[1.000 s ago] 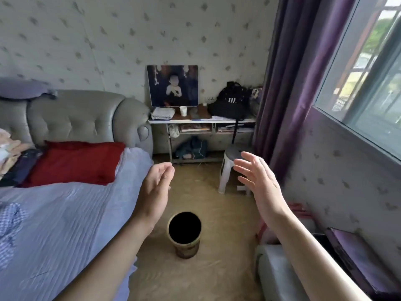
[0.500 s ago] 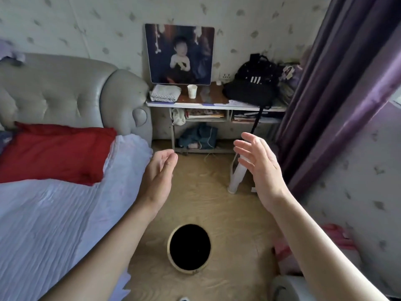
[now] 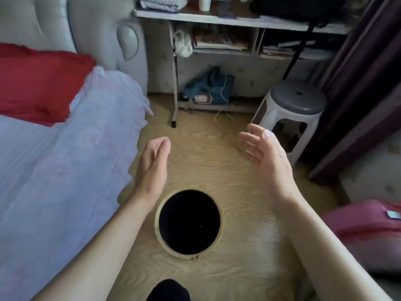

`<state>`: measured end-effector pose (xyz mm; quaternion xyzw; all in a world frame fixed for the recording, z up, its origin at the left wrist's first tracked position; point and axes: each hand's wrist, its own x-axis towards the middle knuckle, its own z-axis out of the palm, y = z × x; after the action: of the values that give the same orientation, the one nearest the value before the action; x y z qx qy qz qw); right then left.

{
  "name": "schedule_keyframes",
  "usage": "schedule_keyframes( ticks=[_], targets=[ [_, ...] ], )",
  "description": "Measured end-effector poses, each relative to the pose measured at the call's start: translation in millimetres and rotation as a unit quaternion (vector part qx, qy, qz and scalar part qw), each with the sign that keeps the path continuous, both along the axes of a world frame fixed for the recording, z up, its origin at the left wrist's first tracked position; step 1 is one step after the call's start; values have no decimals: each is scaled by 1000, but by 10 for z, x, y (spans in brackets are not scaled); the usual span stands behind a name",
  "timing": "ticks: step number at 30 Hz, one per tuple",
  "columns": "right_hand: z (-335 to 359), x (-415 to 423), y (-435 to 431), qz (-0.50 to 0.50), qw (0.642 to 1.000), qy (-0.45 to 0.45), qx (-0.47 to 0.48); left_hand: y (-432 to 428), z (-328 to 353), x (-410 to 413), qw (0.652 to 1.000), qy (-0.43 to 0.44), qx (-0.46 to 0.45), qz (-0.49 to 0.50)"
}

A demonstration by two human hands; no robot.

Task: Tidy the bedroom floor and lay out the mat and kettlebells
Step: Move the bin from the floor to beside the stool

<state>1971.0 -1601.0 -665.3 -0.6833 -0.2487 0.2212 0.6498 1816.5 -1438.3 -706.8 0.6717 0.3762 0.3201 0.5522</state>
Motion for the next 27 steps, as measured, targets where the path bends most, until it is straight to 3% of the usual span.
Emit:
schedule_keyframes(
  ticks=[8,12,17,20,23,27],
  targets=[
    [-1984,-92,-48,2,999,26,-30,97,-1910,-133,997,62,-1,50],
    [-2647,-110,-63,0,994,17,-111,31,-2521,-260,979,189,-26,67],
    [-3223,-131,-41,28,969,53,-240,93,-2967,-417,955,281,-79,52],
    [-3340,-164,-42,42,955,61,-286,113,-3074,-460,950,279,-127,66],
    [-3401,-163,-35,25,930,21,-367,92,-3102,-478,954,270,-114,65],
    [-3391,-140,-79,8,918,-18,-397,28,-3072,-415,962,235,-122,62]
  ],
)
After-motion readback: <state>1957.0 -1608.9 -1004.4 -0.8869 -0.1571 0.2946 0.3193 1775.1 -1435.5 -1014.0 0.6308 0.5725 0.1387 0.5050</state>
